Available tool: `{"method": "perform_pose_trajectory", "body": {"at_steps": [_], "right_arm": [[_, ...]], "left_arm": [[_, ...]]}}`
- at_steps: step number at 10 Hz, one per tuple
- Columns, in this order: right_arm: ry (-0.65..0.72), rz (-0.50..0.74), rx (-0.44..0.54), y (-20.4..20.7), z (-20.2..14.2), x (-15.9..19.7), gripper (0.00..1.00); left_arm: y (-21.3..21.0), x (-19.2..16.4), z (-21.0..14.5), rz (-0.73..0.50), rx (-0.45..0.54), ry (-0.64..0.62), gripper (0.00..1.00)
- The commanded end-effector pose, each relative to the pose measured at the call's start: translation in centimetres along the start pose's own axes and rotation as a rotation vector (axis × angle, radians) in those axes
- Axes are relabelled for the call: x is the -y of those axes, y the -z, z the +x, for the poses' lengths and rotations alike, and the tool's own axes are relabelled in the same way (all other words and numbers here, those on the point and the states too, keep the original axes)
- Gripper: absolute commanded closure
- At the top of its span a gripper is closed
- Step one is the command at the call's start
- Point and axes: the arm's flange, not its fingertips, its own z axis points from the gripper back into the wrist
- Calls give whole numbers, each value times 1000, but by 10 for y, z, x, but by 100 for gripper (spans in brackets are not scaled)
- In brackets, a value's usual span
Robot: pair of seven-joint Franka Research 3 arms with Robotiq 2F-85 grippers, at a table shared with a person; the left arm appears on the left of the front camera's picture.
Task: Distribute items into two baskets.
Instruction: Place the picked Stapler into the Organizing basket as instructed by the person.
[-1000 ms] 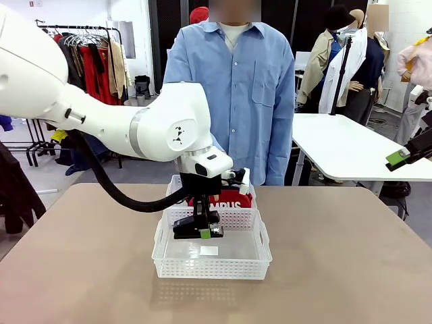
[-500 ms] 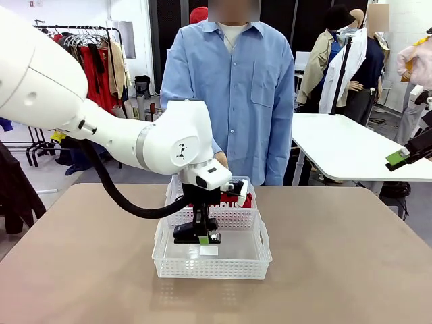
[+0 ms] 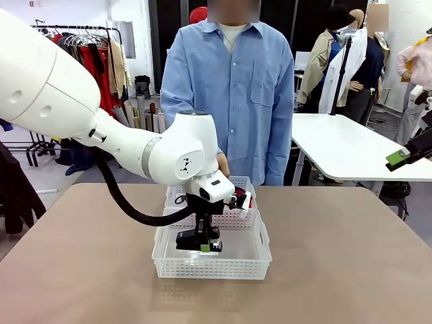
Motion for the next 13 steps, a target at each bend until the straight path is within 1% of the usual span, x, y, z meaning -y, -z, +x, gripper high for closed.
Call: {"method": "perform_pose_trajectory", "body": {"at_steps": [1,5,6,7,8,10,11,12,13], "right_arm": [[-5,3,-5,-2,4,-1,0],[-5,3,-5,-2,4,-1,0],[-5,3,-5,-2,4,-1,0],[-5,3,-5,-2,4,-1,0],[-5,3,-5,-2,4,-1,0],[-5,3,-5,-2,4,-1,0],[-5,3,-5,-2,4,-1,0],[-5,3,-5,-2,4,-1,0],[-5,3,-5,-2,4,-1,0]], "left_arm": [[3,-3,-1,19,-5,-17,100],[11,-6,-4,-10,8,-19,100],[11,-6,-3,-30,26,-7,95],[11,-7,-4,-27,26,-11,84],[11,-7,-5,-28,27,-17,69],[10,-7,-6,-31,26,-24,36],[8,-7,-6,-33,22,-25,17],[5,-6,-6,-28,26,-22,0],[3,-6,-6,-31,30,-19,0]]}}
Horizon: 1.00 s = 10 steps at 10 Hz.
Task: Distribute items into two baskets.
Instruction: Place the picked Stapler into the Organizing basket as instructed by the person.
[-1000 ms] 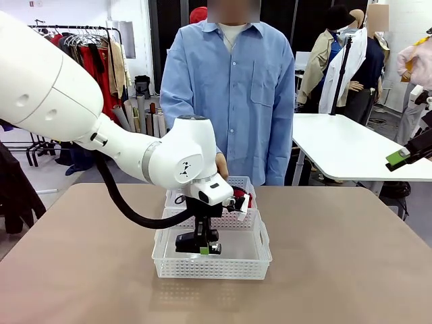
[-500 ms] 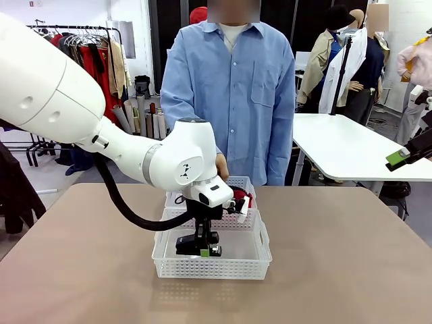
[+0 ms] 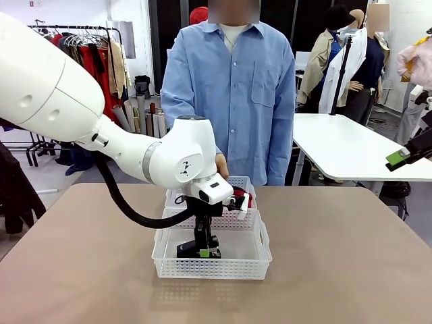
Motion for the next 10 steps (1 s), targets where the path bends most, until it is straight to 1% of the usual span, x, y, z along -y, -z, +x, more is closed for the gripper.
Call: {"method": "perform_pose_trajectory", "body": {"at_steps": [1,4,8,10], "right_arm": [[-4,3,-5,-2,4,-1,0],[-4,3,-5,-2,4,-1,0],[-4,3,-5,-2,4,-1,0],[-4,3,-5,-2,4,-1,0]], "left_arm": [[-12,4,-2,-21,25,0,0],[-34,13,1,-5,-4,-33,0],[-64,28,-8,104,58,-98,0],[-68,31,-8,122,43,-68,0]]}}
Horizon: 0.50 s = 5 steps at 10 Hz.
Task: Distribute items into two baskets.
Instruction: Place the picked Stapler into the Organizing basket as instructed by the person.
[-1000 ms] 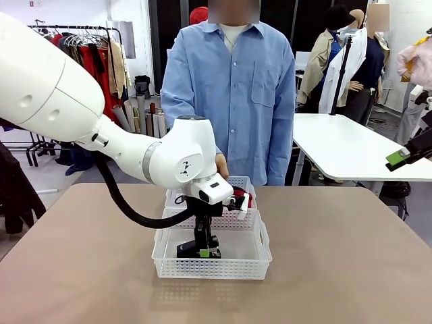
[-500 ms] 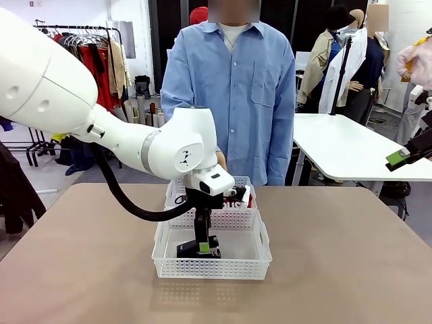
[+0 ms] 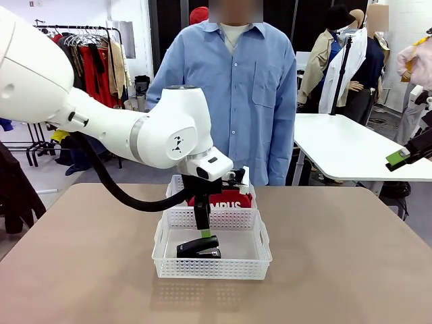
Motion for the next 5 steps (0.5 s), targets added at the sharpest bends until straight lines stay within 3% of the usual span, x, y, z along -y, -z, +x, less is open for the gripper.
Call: {"method": "perform_pose_trajectory", "body": {"at_steps": [1,5], "right_arm": [[-5,3,-5,-2,4,-1,0],[-5,3,-5,-2,4,-1,0]], "left_arm": [[2,-3,2,-10,-1,-1,0],[2,-3,2,-10,-1,-1,0]]}}
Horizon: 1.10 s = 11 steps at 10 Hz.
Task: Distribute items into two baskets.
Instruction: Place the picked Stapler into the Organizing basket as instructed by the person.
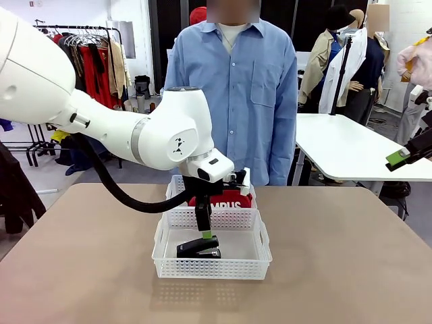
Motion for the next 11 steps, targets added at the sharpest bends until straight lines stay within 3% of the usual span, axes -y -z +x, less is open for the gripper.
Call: {"method": "perform_pose_trajectory", "body": {"at_steps": [1,11], "right_arm": [[-5,3,-5,-2,4,-1,0],[-5,3,-5,-2,4,-1,0]], "left_arm": [[-3,-1,-1,-2,-3,-3,0],[0,0,0,0,0,0,0]]}}
